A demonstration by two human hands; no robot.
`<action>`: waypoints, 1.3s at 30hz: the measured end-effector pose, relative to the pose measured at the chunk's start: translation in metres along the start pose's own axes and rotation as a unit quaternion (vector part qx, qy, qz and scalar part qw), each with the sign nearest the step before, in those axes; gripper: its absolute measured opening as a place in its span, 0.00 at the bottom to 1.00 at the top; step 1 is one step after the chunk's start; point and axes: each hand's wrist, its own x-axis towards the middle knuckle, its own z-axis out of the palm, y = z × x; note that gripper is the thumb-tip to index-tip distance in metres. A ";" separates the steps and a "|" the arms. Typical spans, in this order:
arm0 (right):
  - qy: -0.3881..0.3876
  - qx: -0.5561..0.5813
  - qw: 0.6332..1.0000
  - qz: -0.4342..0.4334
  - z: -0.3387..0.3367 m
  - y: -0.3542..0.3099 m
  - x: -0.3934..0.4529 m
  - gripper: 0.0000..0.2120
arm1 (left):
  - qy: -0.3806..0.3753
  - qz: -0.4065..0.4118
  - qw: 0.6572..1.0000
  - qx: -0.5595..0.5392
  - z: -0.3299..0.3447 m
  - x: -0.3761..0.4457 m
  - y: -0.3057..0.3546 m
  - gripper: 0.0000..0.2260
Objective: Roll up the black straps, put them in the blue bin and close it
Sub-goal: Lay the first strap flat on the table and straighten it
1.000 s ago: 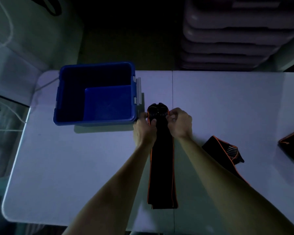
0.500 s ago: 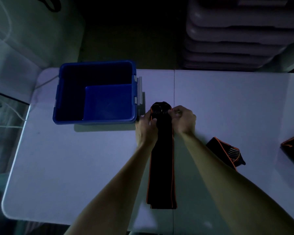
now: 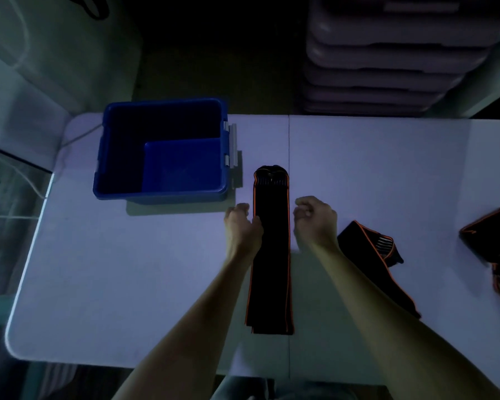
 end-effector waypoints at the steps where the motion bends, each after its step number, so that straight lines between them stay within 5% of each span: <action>1: -0.017 0.003 1.000 0.010 -0.005 0.003 -0.005 0.10 | 0.001 -0.002 1.000 -0.001 -0.004 -0.007 -0.005 0.16; 12: -0.186 -0.104 0.977 0.007 -0.020 0.039 -0.117 0.10 | -0.053 -0.029 0.998 -0.003 -0.028 -0.096 -0.069 0.09; 24: -0.196 0.078 0.965 0.157 -0.035 0.046 -0.158 0.07 | 0.002 -0.004 1.000 0.025 -0.025 -0.130 -0.084 0.10; 33: -0.240 0.037 0.966 0.094 -0.041 0.054 -0.183 0.09 | 0.001 -0.064 0.998 -0.008 -0.025 -0.160 -0.082 0.10; 35: -0.217 -0.014 0.976 0.028 -0.045 0.056 -0.189 0.11 | 0.026 -0.014 1.000 0.009 -0.027 -0.165 -0.087 0.07; 39: -0.213 -0.100 0.961 -0.147 -0.044 0.051 -0.205 0.16 | -0.016 0.228 0.961 0.154 -0.032 -0.177 -0.106 0.20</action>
